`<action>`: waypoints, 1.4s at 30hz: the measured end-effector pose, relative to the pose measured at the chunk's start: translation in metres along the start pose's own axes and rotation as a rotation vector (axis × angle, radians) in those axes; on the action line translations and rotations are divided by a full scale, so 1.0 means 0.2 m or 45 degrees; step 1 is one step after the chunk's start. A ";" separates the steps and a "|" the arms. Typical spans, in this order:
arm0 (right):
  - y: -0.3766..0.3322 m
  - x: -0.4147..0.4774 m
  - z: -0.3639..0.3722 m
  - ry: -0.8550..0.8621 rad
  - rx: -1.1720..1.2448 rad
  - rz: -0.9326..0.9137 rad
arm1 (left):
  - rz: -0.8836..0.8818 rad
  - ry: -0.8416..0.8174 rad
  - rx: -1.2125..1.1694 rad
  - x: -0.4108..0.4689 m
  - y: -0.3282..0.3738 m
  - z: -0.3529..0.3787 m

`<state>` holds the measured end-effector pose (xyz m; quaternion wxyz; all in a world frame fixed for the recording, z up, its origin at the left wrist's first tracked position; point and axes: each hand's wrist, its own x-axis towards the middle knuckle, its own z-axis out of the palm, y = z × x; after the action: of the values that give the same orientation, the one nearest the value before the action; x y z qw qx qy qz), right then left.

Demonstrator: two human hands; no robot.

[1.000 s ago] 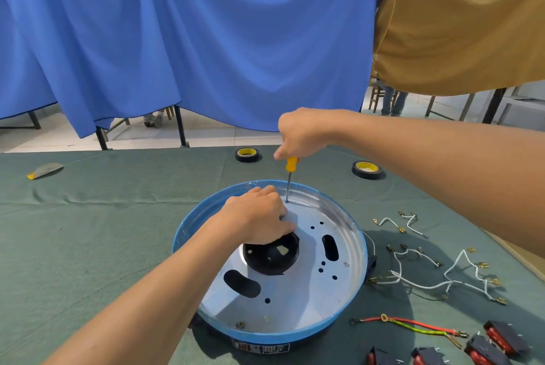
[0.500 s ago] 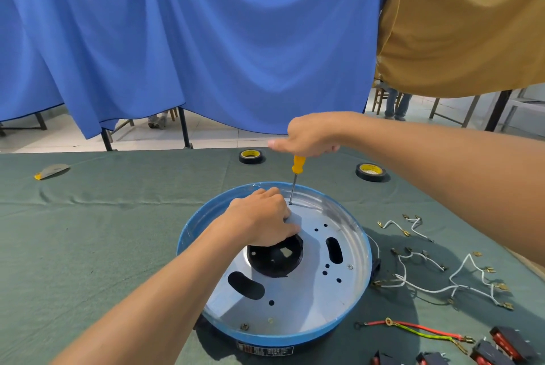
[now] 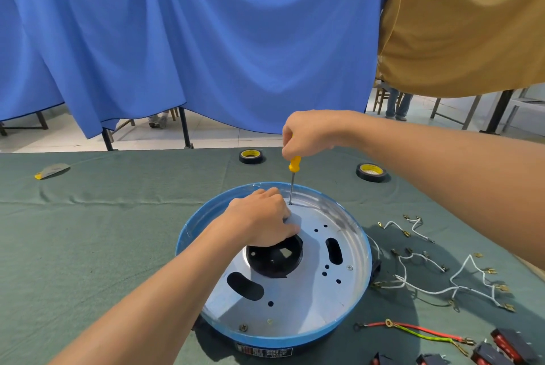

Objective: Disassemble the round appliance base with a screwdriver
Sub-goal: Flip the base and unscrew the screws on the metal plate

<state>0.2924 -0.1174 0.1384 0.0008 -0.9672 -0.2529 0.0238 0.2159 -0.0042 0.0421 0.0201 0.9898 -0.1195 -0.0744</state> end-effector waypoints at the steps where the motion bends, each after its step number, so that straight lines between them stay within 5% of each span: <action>1: 0.00 0.00 0.00 0.000 -0.022 0.010 | 0.000 0.001 -0.005 0.00 0.00 0.00; 5: 0.02 0.02 0.03 0.083 -0.068 0.007 | 0.000 0.003 -0.002 0.00 0.00 0.00; 15: 0.05 0.01 0.02 -0.116 -0.128 -0.001 | 0.014 0.000 0.008 -0.01 0.01 -0.01; 26: -0.07 -0.02 0.00 -0.055 -0.431 -0.305 | 0.003 0.022 -0.028 -0.02 0.00 0.00; 42: 0.02 -0.02 -0.03 -0.133 -0.439 -0.567 | -0.004 0.029 0.004 0.00 -0.01 0.02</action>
<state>0.2915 -0.1229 0.1437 -0.1715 -0.8712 -0.4590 0.0294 0.2164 -0.0026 0.0385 0.0198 0.9908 -0.1180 -0.0629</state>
